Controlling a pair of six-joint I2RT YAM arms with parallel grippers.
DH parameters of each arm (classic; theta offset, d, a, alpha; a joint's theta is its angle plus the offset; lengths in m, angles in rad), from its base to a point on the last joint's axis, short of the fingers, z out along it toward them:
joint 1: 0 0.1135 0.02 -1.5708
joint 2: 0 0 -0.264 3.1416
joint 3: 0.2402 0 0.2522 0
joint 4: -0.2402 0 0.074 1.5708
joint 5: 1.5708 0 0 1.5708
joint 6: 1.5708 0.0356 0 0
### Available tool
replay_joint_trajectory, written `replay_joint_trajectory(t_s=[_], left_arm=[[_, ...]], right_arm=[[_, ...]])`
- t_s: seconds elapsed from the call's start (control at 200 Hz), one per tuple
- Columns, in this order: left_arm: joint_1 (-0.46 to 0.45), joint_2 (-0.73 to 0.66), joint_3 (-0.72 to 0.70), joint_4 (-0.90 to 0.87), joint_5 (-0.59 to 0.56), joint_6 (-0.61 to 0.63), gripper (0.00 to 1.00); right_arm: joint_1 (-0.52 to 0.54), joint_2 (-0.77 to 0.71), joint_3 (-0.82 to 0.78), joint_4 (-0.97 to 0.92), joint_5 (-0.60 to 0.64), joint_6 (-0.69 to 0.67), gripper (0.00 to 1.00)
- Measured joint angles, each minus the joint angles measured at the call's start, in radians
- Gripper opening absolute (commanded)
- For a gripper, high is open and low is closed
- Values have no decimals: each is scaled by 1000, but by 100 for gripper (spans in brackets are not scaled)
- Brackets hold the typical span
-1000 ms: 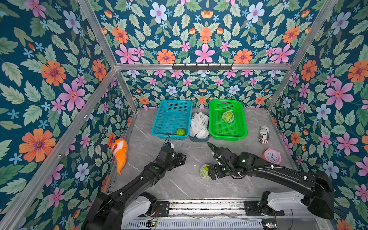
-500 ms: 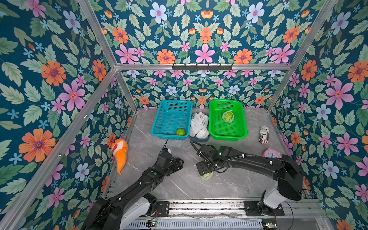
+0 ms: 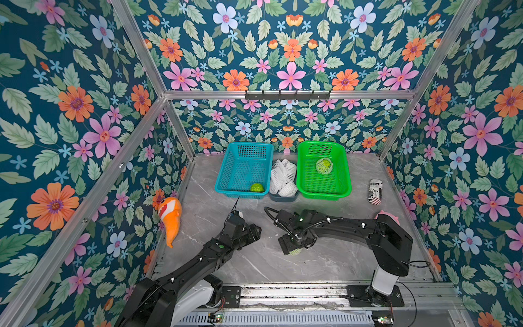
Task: Sleeve custard apples in foam nets
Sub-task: Pick up the custard apple from the center of the board.
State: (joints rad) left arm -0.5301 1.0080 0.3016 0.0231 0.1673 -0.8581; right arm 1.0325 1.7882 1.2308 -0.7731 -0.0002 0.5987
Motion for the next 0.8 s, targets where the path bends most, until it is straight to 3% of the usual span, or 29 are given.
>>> replay_joint_trajectory(t_s=[0.18, 0.43, 0.8], left_arm=[[0, 3, -2, 6, 0, -6, 72], [0, 8, 2, 6, 0, -8, 72], [0, 49, 65, 7, 1, -10, 72]], right_arm=[[0, -8, -16, 0, -16, 0, 77], [-11, -71, -39, 19, -35, 0, 75], [-224, -407, -221, 272, -243, 37, 74]])
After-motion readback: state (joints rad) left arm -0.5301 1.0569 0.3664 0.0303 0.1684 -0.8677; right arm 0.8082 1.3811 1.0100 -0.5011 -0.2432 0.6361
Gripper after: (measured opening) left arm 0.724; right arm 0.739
